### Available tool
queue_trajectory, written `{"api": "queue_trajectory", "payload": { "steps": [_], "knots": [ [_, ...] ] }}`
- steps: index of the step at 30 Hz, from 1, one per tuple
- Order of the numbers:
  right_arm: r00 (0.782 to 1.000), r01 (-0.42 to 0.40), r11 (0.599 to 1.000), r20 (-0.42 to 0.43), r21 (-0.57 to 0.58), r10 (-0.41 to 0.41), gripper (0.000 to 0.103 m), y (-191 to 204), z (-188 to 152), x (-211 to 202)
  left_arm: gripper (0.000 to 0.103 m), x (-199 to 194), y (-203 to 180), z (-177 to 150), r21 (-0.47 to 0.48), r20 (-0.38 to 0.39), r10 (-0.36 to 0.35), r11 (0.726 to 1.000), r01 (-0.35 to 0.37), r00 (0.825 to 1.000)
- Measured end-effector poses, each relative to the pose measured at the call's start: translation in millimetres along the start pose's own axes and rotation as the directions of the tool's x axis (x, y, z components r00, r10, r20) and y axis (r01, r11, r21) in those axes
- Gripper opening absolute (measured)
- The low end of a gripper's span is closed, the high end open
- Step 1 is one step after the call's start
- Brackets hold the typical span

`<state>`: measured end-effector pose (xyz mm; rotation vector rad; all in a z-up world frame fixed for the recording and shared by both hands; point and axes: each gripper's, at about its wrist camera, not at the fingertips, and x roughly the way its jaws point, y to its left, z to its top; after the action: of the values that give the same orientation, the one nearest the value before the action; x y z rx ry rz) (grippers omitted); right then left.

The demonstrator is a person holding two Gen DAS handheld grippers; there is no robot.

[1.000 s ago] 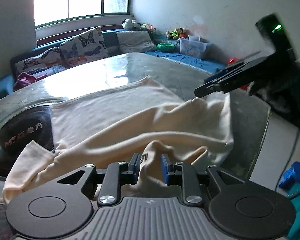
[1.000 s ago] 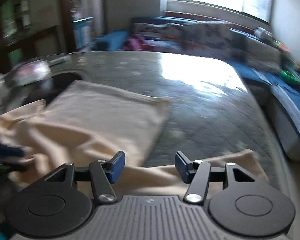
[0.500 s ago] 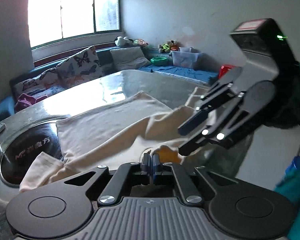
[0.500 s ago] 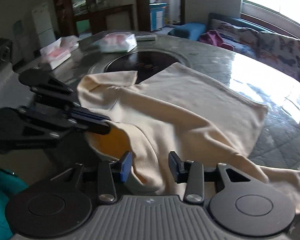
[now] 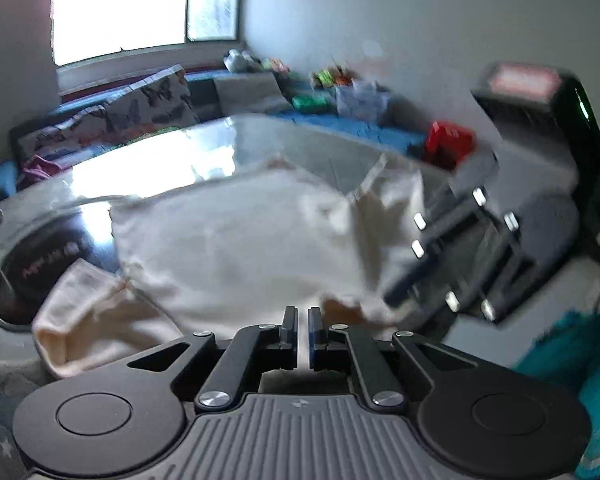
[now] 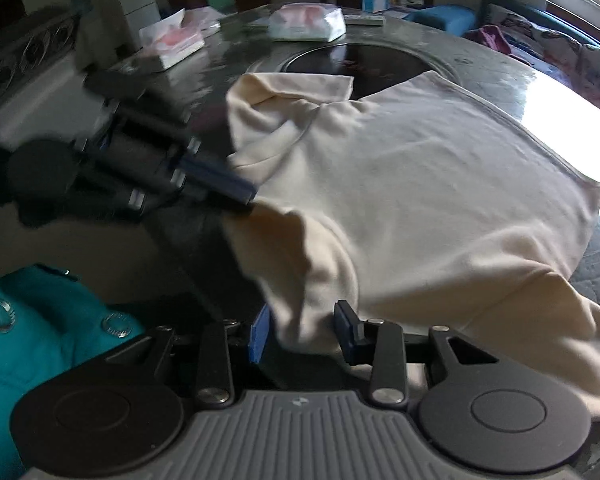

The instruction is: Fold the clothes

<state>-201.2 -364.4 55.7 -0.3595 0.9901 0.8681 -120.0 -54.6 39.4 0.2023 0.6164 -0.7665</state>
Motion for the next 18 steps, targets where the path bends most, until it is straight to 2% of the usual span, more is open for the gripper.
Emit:
{"api": "queue_trajectory", "payload": {
  "steps": [4, 6, 9, 11, 15, 18],
  "knots": [
    [0.999, -0.006, 1.000, 0.034, 0.006, 0.006, 0.036, -3.1, 5.7, -12.6, 0.006, 9.3, 11.3, 11.4, -0.064, 0.033, 0.037, 0.997, -0.035, 0.999],
    [0.997, 0.024, 0.999, 0.068, 0.031, -0.026, 0.036, -9.7, 10.4, -18.5, 0.006, 24.6, 18.4, 12.5, -0.105, 0.009, 0.043, 0.994, -0.042, 0.999],
    [0.991, 0.075, 0.994, 0.106, 0.083, -0.084, 0.036, -25.7, 15.4, -17.9, 0.006, 45.0, 17.9, 10.3, -0.113, -0.031, 0.024, 0.993, -0.027, 0.999],
    [0.984, 0.114, 0.988, 0.121, 0.108, -0.127, 0.036, -36.6, 17.5, -15.0, 0.006, 50.6, 13.4, 5.9, -0.101, -0.056, -0.012, 0.995, 0.006, 0.998],
    [0.968, 0.202, 0.969, 0.122, 0.143, -0.220, 0.036, -55.2, 17.9, -3.9, 0.007, 53.0, 2.0, -3.3, -0.064, -0.086, -0.048, 0.997, 0.043, 0.995],
    [0.966, 0.232, 0.957, 0.070, 0.171, -0.247, 0.037, -68.1, 9.2, 5.8, 0.007, 48.4, -0.7, -6.0, -0.069, -0.088, -0.063, 0.996, 0.057, 0.994]
  ]
}}
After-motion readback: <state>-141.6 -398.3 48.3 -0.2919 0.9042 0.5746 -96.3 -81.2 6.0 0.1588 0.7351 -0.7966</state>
